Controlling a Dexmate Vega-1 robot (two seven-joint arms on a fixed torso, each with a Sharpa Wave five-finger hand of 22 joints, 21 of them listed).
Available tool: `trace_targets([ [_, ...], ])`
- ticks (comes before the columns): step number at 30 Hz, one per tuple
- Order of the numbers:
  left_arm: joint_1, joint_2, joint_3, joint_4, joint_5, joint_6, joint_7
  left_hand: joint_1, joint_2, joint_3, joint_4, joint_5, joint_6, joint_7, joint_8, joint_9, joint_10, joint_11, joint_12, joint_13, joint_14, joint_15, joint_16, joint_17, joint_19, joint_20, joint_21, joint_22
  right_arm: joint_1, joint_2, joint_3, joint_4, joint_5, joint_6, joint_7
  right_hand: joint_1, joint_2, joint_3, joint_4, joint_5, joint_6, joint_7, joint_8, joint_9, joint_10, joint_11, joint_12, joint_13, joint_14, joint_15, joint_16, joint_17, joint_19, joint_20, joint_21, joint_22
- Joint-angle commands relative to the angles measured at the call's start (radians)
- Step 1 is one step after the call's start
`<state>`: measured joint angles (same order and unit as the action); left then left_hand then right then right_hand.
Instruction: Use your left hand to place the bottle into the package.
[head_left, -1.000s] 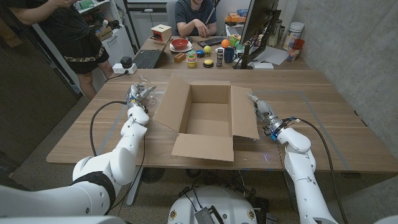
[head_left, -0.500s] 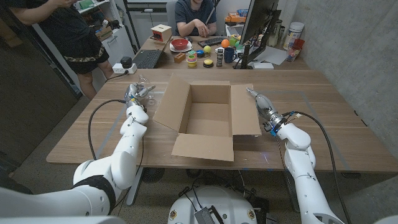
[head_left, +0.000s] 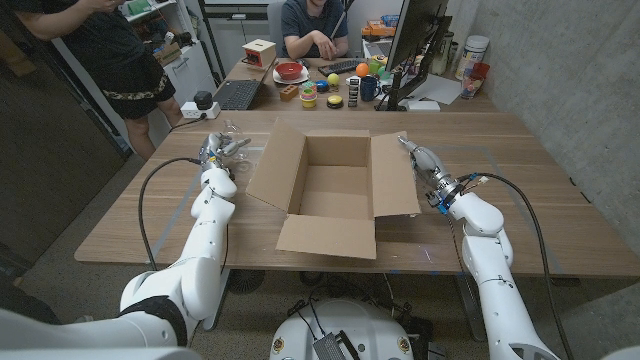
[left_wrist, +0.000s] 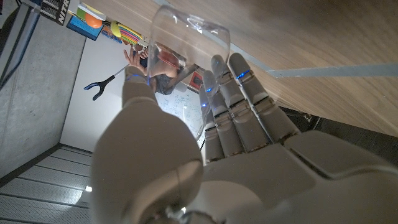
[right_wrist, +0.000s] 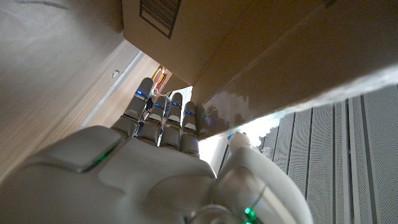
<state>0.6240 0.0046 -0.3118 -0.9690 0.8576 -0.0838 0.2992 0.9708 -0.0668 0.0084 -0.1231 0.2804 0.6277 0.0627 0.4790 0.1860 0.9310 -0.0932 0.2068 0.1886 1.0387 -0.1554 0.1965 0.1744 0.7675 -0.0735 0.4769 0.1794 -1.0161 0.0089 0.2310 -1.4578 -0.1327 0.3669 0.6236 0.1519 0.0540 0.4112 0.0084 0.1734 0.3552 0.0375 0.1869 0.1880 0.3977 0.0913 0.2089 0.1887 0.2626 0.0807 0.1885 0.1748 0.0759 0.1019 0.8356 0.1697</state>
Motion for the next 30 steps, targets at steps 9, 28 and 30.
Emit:
trace_targets([
  [9, 0.072, -0.051, -0.023, -0.233, 0.022, -0.022, -0.098, 0.136, 0.11, 0.007, -0.013, -0.013, 0.128, -0.055, -0.011, 0.005, 0.101, -0.114, -0.008, 0.006, 0.005, -0.061, -0.004, 0.006, 0.001, -0.007, -0.005, 0.002, 0.002, -0.012, 0.001, 0.03, 0.002, 0.011, -0.006, 0.004, -0.01, -0.003, -0.009, 0.006, -0.001, -0.006, 0.0, 0.005, 0.0, 0.006, 0.003, 0.002, 0.0, 0.004, -0.003, 0.001, -0.003, -0.006, -0.01, 0.005],
  [28, 0.109, -0.099, -0.047, -0.37, -0.022, -0.132, -0.223, 0.147, 0.114, 0.008, -0.01, -0.023, 0.129, -0.054, -0.023, 0.006, 0.102, -0.113, -0.012, 0.007, 0.005, -0.061, -0.003, 0.007, 0.004, -0.015, -0.01, 0.002, -0.006, -0.02, 0.002, 0.017, -0.021, 0.027, -0.028, 0.002, -0.011, -0.005, -0.011, 0.006, -0.003, -0.005, 0.003, 0.005, -0.001, 0.01, 0.004, 0.002, -0.005, -0.002, -0.004, 0.002, -0.005, -0.012, -0.02, 0.006],
  [30, 0.115, -0.103, -0.041, -0.386, -0.012, -0.143, -0.228, 0.147, 0.114, 0.008, -0.01, -0.024, 0.129, -0.055, -0.024, 0.006, 0.102, -0.114, -0.013, 0.007, 0.006, -0.061, -0.003, 0.007, 0.006, -0.016, -0.01, 0.002, -0.006, -0.02, 0.002, 0.015, -0.014, 0.022, -0.02, 0.002, -0.011, -0.005, -0.012, 0.006, -0.003, -0.005, 0.003, 0.005, -0.001, 0.009, 0.004, 0.002, -0.005, -0.001, -0.004, 0.002, -0.005, -0.011, -0.021, 0.006],
])
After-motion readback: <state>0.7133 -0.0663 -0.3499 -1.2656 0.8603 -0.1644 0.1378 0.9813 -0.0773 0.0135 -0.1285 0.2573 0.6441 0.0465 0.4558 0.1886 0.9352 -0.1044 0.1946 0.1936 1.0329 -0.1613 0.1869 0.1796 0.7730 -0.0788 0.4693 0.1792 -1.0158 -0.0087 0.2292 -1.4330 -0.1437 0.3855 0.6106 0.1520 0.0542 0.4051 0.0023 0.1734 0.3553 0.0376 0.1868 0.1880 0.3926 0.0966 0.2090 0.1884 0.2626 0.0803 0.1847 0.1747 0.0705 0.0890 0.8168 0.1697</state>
